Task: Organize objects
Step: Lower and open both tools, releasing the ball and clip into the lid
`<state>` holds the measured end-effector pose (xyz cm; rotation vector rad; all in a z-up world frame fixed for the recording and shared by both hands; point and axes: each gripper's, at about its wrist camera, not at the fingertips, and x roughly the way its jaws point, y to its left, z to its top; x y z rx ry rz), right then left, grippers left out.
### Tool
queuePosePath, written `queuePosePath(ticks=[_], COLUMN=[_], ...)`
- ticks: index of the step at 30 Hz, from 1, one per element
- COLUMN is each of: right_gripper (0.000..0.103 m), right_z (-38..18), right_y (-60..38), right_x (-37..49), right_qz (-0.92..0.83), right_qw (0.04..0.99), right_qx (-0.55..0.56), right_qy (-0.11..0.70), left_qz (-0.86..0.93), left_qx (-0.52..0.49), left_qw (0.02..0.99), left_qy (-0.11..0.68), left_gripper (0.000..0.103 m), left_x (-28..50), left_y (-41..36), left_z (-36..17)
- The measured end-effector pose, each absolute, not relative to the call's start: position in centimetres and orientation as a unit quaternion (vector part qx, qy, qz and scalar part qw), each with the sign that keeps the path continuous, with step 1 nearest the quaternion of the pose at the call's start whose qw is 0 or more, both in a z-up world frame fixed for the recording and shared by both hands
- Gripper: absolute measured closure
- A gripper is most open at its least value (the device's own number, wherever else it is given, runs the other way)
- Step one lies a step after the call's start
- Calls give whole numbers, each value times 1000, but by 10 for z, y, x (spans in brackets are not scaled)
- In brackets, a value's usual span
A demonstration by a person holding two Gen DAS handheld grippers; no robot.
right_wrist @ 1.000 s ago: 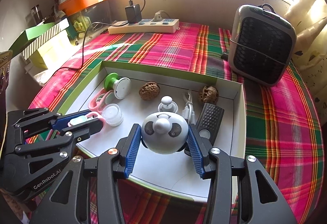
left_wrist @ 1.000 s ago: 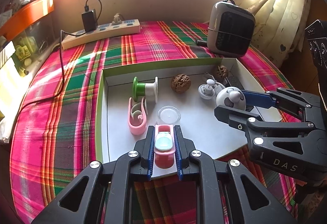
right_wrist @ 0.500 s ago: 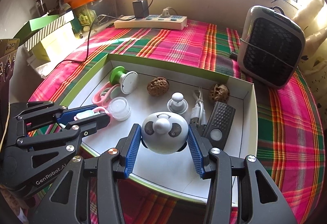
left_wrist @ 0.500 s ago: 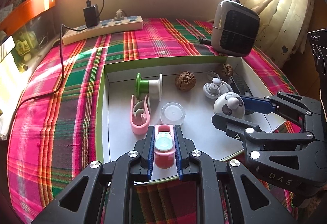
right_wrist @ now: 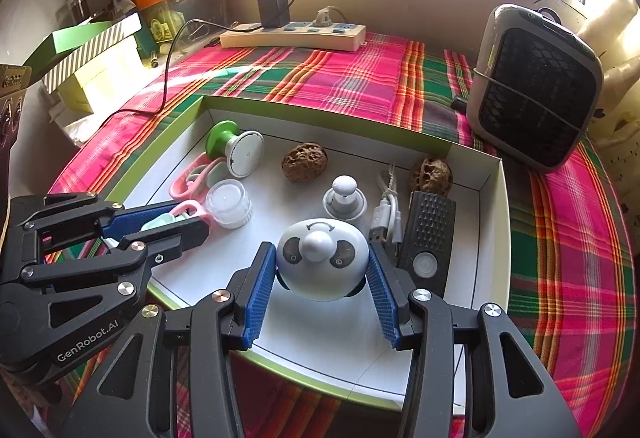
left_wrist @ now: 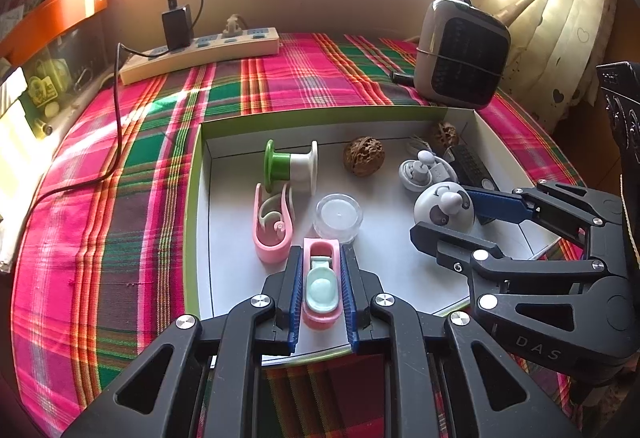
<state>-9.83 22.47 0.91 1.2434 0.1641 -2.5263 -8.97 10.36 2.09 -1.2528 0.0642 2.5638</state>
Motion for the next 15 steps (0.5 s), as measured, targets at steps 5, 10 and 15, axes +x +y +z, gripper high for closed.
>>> queuePosePath(ticks=[5,10,15], right_gripper=[56,56,56], right_z=[8,7,8], right_y=[223,223,223], right_x=[-98,-99,-99], right_qz=[-883,-882,-882], right_qw=[160,161,158], right_qx=[437,438,440], right_qy=[58,57,56], left_qz=[889,888,889], left_qx=[-435,-435,-435], left_qw=[143,143,143], left_qy=[22,22,22], left_gripper=[87,87,86], left_x=[-90,-90,-90], left_y=[104,104,103], left_z=[21,21,21])
